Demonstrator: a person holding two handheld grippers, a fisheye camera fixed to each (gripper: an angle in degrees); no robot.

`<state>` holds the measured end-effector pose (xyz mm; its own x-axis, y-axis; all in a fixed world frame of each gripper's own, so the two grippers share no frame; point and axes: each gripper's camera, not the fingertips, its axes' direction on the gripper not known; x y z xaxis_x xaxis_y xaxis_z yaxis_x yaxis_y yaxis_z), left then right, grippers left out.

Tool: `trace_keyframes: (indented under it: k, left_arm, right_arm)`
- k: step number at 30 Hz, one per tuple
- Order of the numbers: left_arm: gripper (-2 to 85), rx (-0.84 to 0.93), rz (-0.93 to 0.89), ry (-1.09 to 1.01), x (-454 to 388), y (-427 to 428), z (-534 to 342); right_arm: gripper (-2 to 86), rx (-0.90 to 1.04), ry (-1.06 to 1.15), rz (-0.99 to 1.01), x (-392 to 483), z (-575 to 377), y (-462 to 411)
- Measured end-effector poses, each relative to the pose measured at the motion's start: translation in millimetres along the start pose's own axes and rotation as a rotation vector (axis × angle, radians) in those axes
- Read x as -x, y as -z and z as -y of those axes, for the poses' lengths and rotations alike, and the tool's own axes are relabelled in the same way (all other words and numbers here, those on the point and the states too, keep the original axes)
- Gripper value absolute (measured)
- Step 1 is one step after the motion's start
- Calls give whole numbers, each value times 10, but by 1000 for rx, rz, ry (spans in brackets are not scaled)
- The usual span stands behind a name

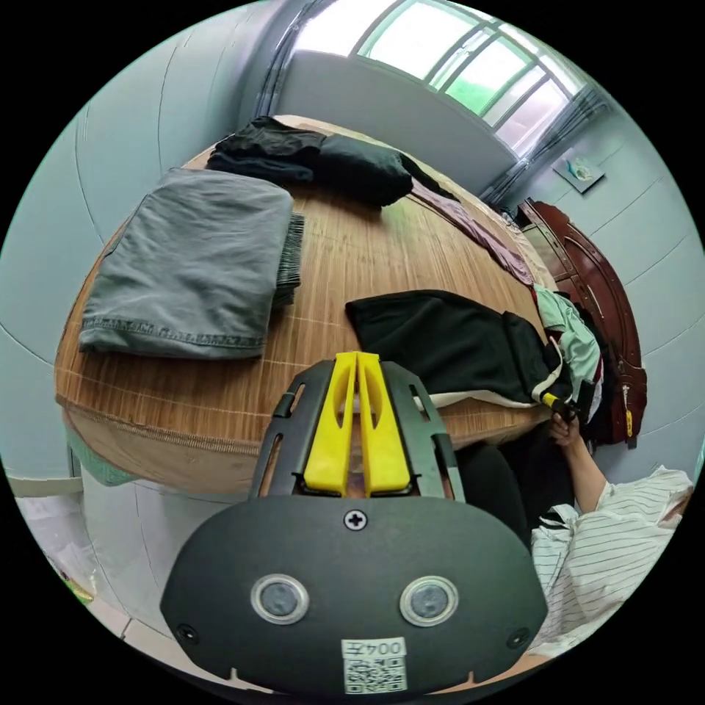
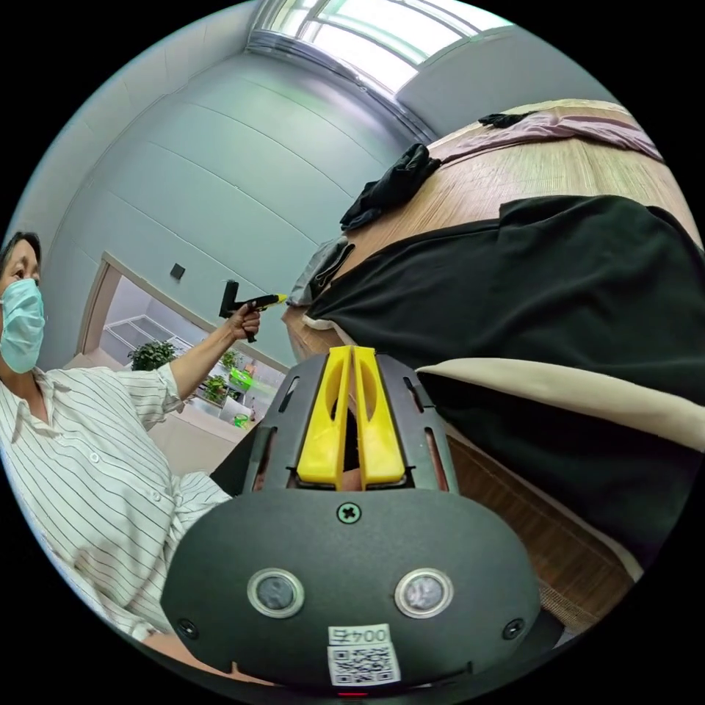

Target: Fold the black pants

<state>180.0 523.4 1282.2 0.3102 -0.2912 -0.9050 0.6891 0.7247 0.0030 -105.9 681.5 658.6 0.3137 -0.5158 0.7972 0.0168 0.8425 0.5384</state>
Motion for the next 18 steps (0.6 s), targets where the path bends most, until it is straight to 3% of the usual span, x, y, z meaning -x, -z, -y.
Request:
trace_keyframes:
  k: [5,9,14,18]
  left_arm:
    - [1,159,209,-85,-703,-681,565]
    - [0,273,200,-85,-894,-1107,859]
    - [0,303,249,-86,-1022,-1289,1155]
    - [1,297,395,-131,-1130,-1318,1427]
  right_arm:
    - [-7,44,25,-124,167,62,-424]
    - [-7,75,38,-183,221,121,-599]
    - [-7,255,33,-325,254,272,-1061]
    - [-7,277,10,-307,287,321,-1145]
